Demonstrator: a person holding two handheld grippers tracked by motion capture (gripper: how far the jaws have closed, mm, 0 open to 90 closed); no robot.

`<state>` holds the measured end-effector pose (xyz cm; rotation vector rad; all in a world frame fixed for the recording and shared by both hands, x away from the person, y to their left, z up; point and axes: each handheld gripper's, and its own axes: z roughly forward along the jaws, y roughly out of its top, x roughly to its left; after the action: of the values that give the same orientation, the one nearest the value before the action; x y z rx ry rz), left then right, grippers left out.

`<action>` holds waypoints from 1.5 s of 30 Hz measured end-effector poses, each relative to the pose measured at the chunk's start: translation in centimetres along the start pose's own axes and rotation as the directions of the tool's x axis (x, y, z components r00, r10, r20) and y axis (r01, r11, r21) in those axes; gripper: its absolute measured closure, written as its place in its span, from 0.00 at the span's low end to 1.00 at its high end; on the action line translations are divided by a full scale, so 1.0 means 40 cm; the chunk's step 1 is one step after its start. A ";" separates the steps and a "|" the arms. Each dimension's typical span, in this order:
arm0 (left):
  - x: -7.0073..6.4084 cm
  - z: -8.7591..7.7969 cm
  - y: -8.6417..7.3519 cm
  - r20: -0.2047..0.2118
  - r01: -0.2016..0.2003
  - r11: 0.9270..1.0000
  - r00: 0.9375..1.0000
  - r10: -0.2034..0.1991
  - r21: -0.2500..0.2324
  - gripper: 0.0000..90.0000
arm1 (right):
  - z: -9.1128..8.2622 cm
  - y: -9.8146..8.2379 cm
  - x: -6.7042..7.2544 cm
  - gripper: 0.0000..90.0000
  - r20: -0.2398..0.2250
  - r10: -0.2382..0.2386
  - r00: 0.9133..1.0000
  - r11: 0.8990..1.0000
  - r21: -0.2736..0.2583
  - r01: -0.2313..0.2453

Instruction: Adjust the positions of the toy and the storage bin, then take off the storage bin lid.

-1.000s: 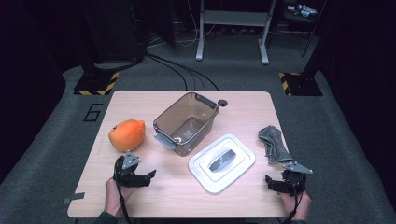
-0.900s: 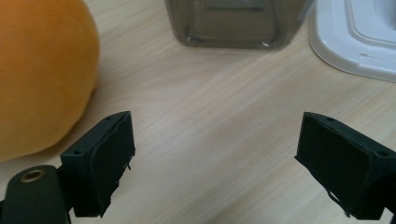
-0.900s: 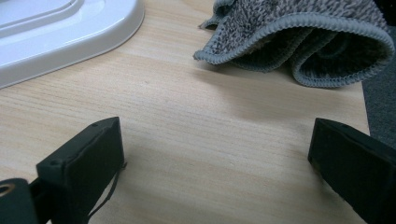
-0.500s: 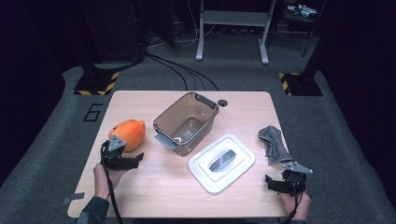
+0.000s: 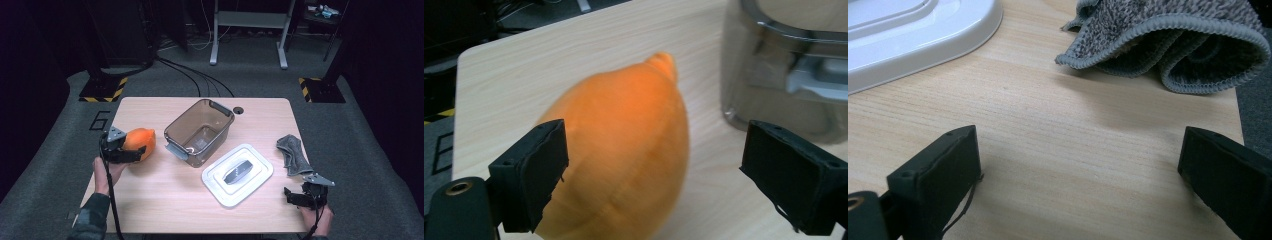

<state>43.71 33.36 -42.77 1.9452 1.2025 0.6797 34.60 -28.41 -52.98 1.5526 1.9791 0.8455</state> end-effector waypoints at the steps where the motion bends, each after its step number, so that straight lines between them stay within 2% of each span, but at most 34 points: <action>1: 0.006 0.007 0.005 0.005 0.004 1.000 1.000 -0.004 0.007 0.12 | 0.000 0.000 0.000 0.03 0.000 0.001 1.000 1.000 0.000 -0.001; 5: 0.020 0.038 0.014 0.004 0.018 0.999 1.000 -0.019 0.034 0.12 | 0.000 0.000 0.000 0.03 0.000 0.001 1.000 1.000 0.000 -0.001; 7: 0.023 0.049 0.016 0.003 0.012 0.999 1.000 -0.012 0.045 0.12 | 0.000 0.000 0.000 0.03 0.001 0.001 1.000 1.000 0.000 -0.001; 11: 0.021 0.062 0.018 -0.022 -0.003 0.998 1.000 0.004 0.059 0.11 | 0.000 0.000 0.000 0.03 0.000 0.000 1.000 1.000 0.000 0.000; 15: 0.020 0.072 0.021 -0.072 -0.020 0.998 0.997 0.024 0.054 0.12 | 0.001 0.000 -0.001 0.03 -0.001 -0.005 1.000 1.000 -0.002 0.005; 19: 0.035 0.086 0.026 -0.075 0.015 0.997 0.997 -0.009 0.073 0.12 | 0.001 0.000 -0.001 0.03 0.000 -0.006 1.000 1.000 -0.002 0.006; 23: 0.051 0.107 0.028 -0.084 0.030 0.992 0.996 -0.020 0.120 0.13 | 0.001 0.000 -0.001 0.03 0.000 -0.005 1.000 1.000 -0.002 0.005; 25: 0.053 0.116 0.028 -0.088 0.033 0.993 0.996 -0.023 0.116 0.13 | 0.001 0.000 -0.001 0.03 0.000 -0.005 1.000 1.000 -0.002 0.005; 26: 0.053 0.116 0.029 -0.086 0.022 0.991 0.996 -0.011 0.134 0.13 | 0.001 0.000 -0.001 0.03 0.000 -0.006 1.000 1.000 -0.002 0.006; 28: 0.050 0.121 0.029 -0.093 0.030 0.991 0.996 -0.018 0.127 0.13 | 0.001 0.000 -0.001 0.03 0.000 -0.006 1.000 1.000 -0.002 0.006; 31: 0.048 0.130 0.026 -0.092 0.024 0.986 0.996 -0.009 0.165 0.21 | 0.001 0.000 -0.001 0.03 0.000 -0.005 1.000 1.000 -0.002 0.005; 34: 0.044 0.140 0.022 -0.077 0.026 0.982 0.997 -0.012 0.188 0.38 | 0.001 0.000 -0.001 0.03 0.000 -0.006 1.000 1.000 -0.002 0.006; 36: 0.043 0.145 0.019 -0.072 0.045 0.982 0.997 -0.032 0.183 0.49 | 0.001 0.000 -0.001 0.03 0.000 -0.006 1.000 1.000 -0.002 0.006; 38: 0.042 0.147 0.018 -0.069 0.044 0.982 0.997 -0.032 0.181 0.57 | 0.001 0.000 -0.001 0.03 0.000 -0.005 1.000 1.000 -0.002 0.005; 41: 0.039 0.143 0.019 -0.080 0.048 0.984 0.996 -0.035 0.174 0.63 | 0.001 0.000 -0.001 0.03 0.000 -0.005 1.000 1.000 -0.002 0.005; 43: 0.040 0.138 0.020 -0.078 0.032 0.983 0.997 -0.018 0.180 0.64 | 0.001 0.000 -0.001 0.03 0.000 -0.005 1.000 1.000 -0.002 0.005; 45: 0.039 0.135 0.017 -0.082 0.037 0.985 0.996 -0.023 0.167 0.64 | 0.001 0.000 -0.001 0.03 0.000 -0.006 1.000 1.000 -0.002 0.006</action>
<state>48.74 32.89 -45.32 2.0505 1.3749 0.6640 34.65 -28.45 -52.99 1.5452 1.9812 0.8451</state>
